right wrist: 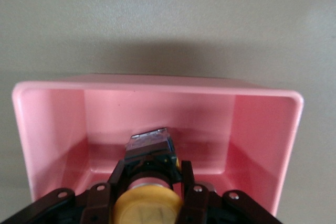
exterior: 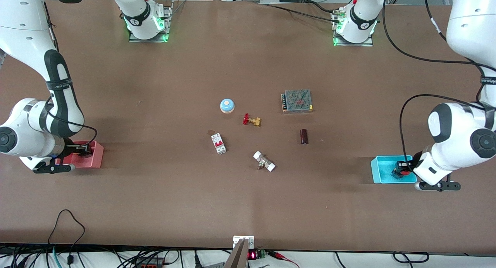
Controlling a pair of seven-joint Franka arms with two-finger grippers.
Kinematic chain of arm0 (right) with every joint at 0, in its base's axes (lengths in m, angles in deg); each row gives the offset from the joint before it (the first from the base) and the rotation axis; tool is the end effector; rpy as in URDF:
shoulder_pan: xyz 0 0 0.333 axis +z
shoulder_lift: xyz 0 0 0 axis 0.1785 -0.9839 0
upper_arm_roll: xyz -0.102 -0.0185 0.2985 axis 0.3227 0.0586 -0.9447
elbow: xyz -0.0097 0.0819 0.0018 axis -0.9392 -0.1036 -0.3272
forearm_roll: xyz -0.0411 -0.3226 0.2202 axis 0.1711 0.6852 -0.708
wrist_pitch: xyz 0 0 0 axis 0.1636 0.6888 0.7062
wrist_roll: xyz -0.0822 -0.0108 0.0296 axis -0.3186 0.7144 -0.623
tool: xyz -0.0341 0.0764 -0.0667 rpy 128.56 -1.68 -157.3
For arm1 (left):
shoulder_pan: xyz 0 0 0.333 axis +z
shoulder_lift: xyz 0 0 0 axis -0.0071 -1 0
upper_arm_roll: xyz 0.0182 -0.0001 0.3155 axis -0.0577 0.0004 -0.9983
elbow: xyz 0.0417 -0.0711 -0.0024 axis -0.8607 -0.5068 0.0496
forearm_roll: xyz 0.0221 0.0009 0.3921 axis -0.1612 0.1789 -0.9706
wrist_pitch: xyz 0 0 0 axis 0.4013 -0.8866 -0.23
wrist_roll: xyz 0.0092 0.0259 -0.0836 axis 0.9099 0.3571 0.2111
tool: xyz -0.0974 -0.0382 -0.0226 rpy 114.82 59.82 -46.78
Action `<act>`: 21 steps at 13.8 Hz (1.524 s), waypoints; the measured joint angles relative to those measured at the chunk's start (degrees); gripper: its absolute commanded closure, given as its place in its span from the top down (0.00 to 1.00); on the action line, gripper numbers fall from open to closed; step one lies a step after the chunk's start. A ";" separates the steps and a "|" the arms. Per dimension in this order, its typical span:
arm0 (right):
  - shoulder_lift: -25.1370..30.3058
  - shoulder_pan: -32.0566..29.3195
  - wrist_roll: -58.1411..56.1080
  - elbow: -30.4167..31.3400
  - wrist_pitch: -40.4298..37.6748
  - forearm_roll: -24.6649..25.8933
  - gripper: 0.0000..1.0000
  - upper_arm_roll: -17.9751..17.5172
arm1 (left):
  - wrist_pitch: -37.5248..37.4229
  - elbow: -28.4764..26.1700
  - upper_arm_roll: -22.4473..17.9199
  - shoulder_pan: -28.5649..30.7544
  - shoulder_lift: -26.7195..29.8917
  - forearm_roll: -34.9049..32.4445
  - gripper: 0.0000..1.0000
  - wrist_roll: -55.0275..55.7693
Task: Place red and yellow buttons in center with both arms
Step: 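Lift the yellow button with the right gripper while the left gripper lifts the red button, then lower both buttons onto the table toward the middle and open both grippers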
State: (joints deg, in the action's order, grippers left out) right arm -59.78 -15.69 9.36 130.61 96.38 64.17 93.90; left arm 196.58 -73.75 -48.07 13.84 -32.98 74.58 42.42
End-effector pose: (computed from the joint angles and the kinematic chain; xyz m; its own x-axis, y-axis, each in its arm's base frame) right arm 0.6739 -0.1450 0.2171 0.9913 0.0521 -0.1209 0.0617 -0.9951 0.0770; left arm 0.7114 0.0600 0.3068 0.9994 0.0020 0.0359 0.0033 -0.9993 -0.0361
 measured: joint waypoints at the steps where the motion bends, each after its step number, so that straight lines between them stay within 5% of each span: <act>1: 0.79 0.02 -0.29 -0.91 -0.71 0.00 0.26 -0.01 | -1.83 0.51 0.24 -0.28 1.13 -0.29 0.14 0.00; 6: 11.76 0.63 -2.48 -6.02 -17.53 -1.29 0.29 -4.19 | -8.21 1.68 0.93 -6.09 4.22 -0.32 0.14 9.03; 9: 14.15 2.52 -0.90 -5.18 -20.91 -3.51 0.29 -7.42 | -9.06 1.55 1.12 -11.03 4.18 -0.32 0.14 18.31; 14: 12.68 10.56 13.93 -1.95 -19.96 -4.88 0.27 -9.65 | -8.98 1.21 1.28 -18.89 1.68 -0.32 0.15 33.75; 21: 11.67 19.24 32.41 10.97 -5.16 -4.88 0.27 -9.72 | -0.66 1.16 1.30 -21.90 -4.37 5.85 0.16 41.71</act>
State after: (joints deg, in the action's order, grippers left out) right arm -48.11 3.55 41.77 141.58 91.22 59.29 84.18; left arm 195.91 -72.59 -46.77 -8.07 -37.35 80.42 84.13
